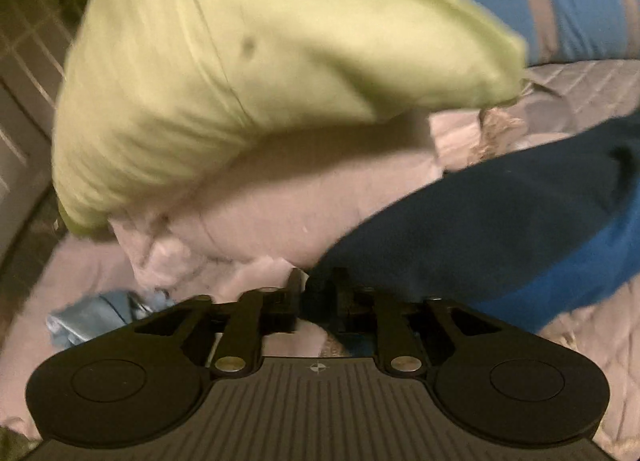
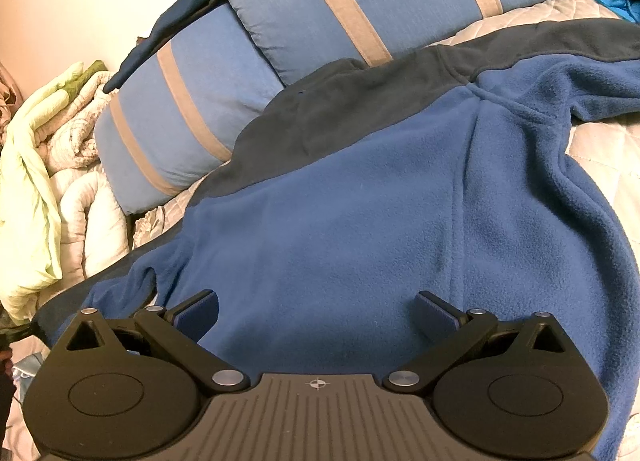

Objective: Fold clothes

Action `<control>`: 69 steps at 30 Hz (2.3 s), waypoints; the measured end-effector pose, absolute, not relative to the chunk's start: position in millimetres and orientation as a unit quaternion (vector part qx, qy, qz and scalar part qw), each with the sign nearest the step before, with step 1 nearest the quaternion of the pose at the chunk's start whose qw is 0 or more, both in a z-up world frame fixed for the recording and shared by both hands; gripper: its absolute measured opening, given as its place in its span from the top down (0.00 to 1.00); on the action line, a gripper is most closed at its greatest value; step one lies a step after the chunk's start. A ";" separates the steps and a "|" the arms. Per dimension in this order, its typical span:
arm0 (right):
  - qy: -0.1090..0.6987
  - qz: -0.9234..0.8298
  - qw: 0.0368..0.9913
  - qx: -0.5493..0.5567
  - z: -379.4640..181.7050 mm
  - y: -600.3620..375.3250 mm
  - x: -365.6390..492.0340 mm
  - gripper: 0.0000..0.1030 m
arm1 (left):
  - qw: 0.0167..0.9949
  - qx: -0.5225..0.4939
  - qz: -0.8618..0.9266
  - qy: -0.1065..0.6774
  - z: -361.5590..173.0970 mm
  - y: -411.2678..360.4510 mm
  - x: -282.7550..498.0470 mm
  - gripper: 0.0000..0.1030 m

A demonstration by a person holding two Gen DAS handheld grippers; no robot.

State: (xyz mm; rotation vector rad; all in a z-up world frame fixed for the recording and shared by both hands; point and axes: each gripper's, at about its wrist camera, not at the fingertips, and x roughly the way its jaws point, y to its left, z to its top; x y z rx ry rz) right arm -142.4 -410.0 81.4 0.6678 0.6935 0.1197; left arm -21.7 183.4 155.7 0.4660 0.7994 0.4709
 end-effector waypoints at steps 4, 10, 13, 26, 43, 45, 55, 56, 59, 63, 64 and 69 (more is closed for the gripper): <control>0.334 0.056 0.885 0.319 82.0 -408.9 -142.8 0.00 | 0.875 0.167 0.268 0.367 147.3 199.5 -20.0 0.36; 0.337 0.056 0.885 0.316 81.7 -406.9 -141.8 0.00 | 0.908 -0.055 0.231 0.346 135.6 240.3 -58.6 0.33; 0.337 0.055 0.886 0.314 82.0 -406.8 -142.1 0.00 | 0.903 -0.176 0.207 0.333 112.3 262.0 -81.4 0.33; 0.339 0.051 0.898 0.277 87.5 -394.9 -141.0 0.00 | 0.800 -0.540 0.119 0.234 8.6 300.5 -124.2 0.45; 0.349 0.042 0.897 0.267 88.3 -390.9 -137.7 0.00 | 0.819 -0.470 0.223 0.244 58.4 308.2 -97.7 0.88; 0.348 0.042 0.898 0.267 88.3 -390.6 -138.1 0.00 | 0.836 -0.435 0.225 0.247 74.8 305.4 -94.4 0.88; 0.339 0.044 0.899 0.273 87.6 -393.3 -142.5 0.00 | 0.843 -0.344 0.321 0.261 96.2 281.1 -107.4 0.46; 0.338 0.044 0.899 0.273 87.6 -393.2 -142.7 0.00 | 0.850 -0.333 0.313 0.262 99.9 276.9 -112.8 0.46; 0.337 0.044 0.900 0.273 87.7 -392.4 -142.8 0.00 | 0.870 -0.306 0.285 0.263 109.4 265.4 -123.1 0.45; 0.336 0.042 0.901 0.270 88.2 -392.3 -143.5 0.00 | 0.893 -0.277 0.238 0.263 124.9 234.7 -140.4 0.41; 0.335 0.041 0.902 0.269 88.5 -392.0 -143.7 0.00 | 0.898 -0.266 0.228 0.265 125.9 225.6 -136.7 0.39; 0.331 0.034 0.905 0.263 90.1 -390.5 -146.5 0.00 | 0.915 -0.211 0.187 0.290 137.0 159.7 -133.3 0.33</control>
